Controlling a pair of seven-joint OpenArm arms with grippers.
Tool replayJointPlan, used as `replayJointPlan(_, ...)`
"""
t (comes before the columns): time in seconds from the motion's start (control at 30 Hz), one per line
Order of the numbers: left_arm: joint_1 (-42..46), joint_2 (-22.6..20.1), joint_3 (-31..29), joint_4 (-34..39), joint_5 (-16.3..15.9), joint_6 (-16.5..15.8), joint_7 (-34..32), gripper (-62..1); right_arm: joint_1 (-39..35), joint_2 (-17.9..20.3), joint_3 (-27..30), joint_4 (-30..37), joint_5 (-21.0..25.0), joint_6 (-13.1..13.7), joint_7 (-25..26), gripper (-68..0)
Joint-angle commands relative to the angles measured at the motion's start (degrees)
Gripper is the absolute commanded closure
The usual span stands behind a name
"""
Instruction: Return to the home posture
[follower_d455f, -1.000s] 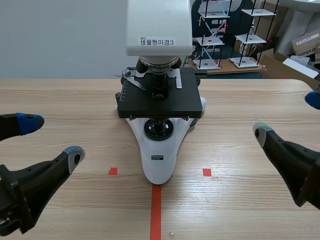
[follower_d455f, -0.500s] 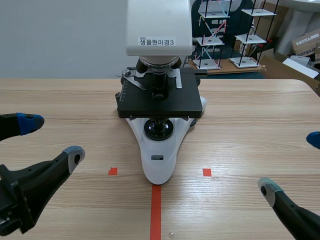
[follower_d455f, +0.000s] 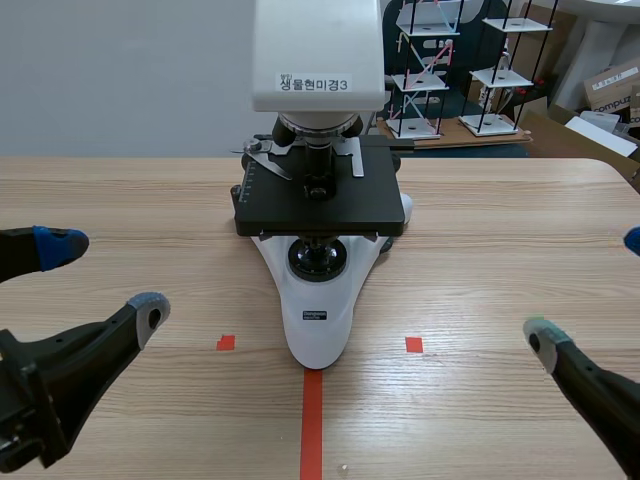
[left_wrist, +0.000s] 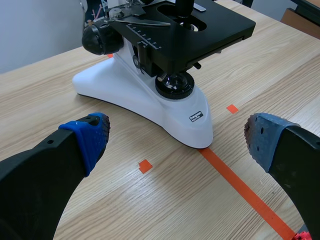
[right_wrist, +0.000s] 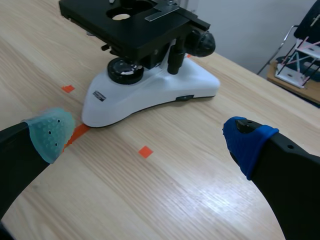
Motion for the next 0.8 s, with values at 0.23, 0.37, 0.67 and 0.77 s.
replayJointPlan(0.23, 0.3, 0.3, 0.3, 1.2, -0.5, -0.1, -0.7, -57.0, 4.5, 0.3, 0.7, 0.8, 0.6, 0.3, -1.9, -67.9)
replayJointPlan(0.37, 0.3, 0.3, 0.3, 1.2, -0.5, -0.1, -0.7, -57.0, 4.5, 0.3, 0.7, 0.8, 0.6, 0.3, -1.9, -67.9)
replayJointPlan(0.67, 0.3, 0.3, 0.3, 1.2, -0.5, -0.1, -0.7, -57.0, 4.5, 0.3, 0.7, 0.8, 0.5, 0.3, -2.2, -67.9)
replayJointPlan(0.77, 0.3, 0.3, 0.3, 1.2, -0.5, -0.1, -0.7, -57.0, 4.5, 0.3, 0.7, 0.8, 0.4, 0.3, -2.5, -67.9)
